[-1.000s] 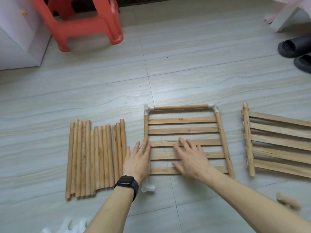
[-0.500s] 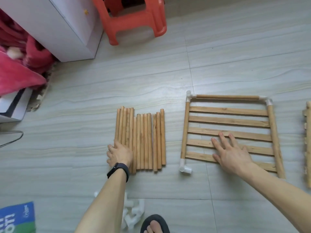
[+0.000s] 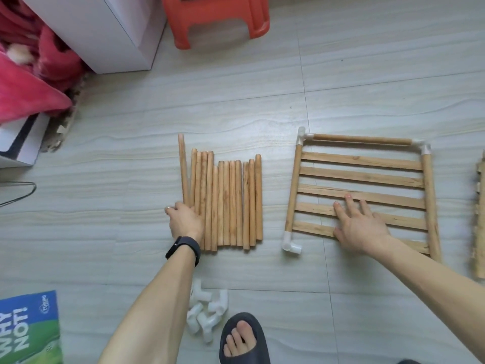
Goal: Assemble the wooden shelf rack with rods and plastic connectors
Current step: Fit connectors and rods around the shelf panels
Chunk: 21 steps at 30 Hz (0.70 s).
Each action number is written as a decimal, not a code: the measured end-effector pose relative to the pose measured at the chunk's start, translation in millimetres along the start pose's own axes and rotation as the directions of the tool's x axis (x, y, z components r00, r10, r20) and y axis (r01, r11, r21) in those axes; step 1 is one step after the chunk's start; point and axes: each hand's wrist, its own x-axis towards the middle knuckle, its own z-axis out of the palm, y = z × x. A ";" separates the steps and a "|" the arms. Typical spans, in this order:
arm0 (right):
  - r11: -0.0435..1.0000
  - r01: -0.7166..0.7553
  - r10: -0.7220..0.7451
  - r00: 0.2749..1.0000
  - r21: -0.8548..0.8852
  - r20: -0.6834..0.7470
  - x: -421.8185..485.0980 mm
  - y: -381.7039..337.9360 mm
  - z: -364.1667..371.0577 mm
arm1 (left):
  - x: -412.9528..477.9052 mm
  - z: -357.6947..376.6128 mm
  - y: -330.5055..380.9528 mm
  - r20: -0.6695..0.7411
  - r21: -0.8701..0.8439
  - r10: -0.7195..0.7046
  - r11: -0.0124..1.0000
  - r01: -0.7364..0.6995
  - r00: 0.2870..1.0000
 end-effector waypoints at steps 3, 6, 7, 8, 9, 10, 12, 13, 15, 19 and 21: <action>0.949 0.075 -0.007 0.976 0.307 -0.216 -23.5 -8.8 -1.1 | -27.6 -2.7 28.2 -0.002 -0.071 0.421 0.905 -0.420 0.907; 0.431 0.161 0.107 0.968 0.888 -0.228 -61.9 -28.9 2.3 | -69.8 5.7 53.6 0.179 0.013 0.808 0.569 -0.822 0.561; 0.167 0.121 0.119 0.983 0.978 -0.142 -73.6 -33.5 6.1 | -88.7 13.6 60.1 0.259 0.026 0.870 0.427 -0.904 0.419; -0.056 0.066 0.120 0.991 0.996 -0.059 -81.9 -36.2 11.7 | -107.7 22.4 65.1 0.318 0.016 0.901 0.306 -0.952 0.295; -0.225 0.015 0.134 0.991 0.974 0.016 -87.5 -36.9 17.9 | -125.4 30.8 69.4 0.355 -0.016 0.911 0.231 -0.973 0.210; -0.355 -0.011 0.165 0.983 0.935 0.075 -91.4 -35.7 24.5 | -141.4 38.4 73.2 0.374 -0.054 0.912 0.203 -0.978 0.169; -0.538 -0.009 0.246 0.955 0.843 0.167 -96.1 -28.2 39.1 | -163.3 52.3 77.7 0.395 -0.093 0.903 0.222 -0.971 0.169; -0.583 0.001 0.292 0.933 0.813 0.208 -97.4 -23.1 46.5 | -169.7 57.8 77.2 0.398 -0.084 0.894 0.257 -0.963 0.204; -0.599 0.014 0.369 0.892 0.801 0.261 -98.9 -12.5 59.3 | -174.8 64.4 72.4 0.391 -0.032 0.842 0.416 -0.909 0.372; -0.566 0.013 0.436 0.853 0.825 0.286 -97.2 0.2 79.0 | -169.2 74.4 62.0 0.450 -0.061 0.517 0.831 -0.553 0.728; -0.549 -0.007 0.423 0.860 0.836 0.285 -95.0 -0.2 85.1 | -162.9 77.8 61.9 0.487 -0.085 0.432 0.888 -0.451 0.759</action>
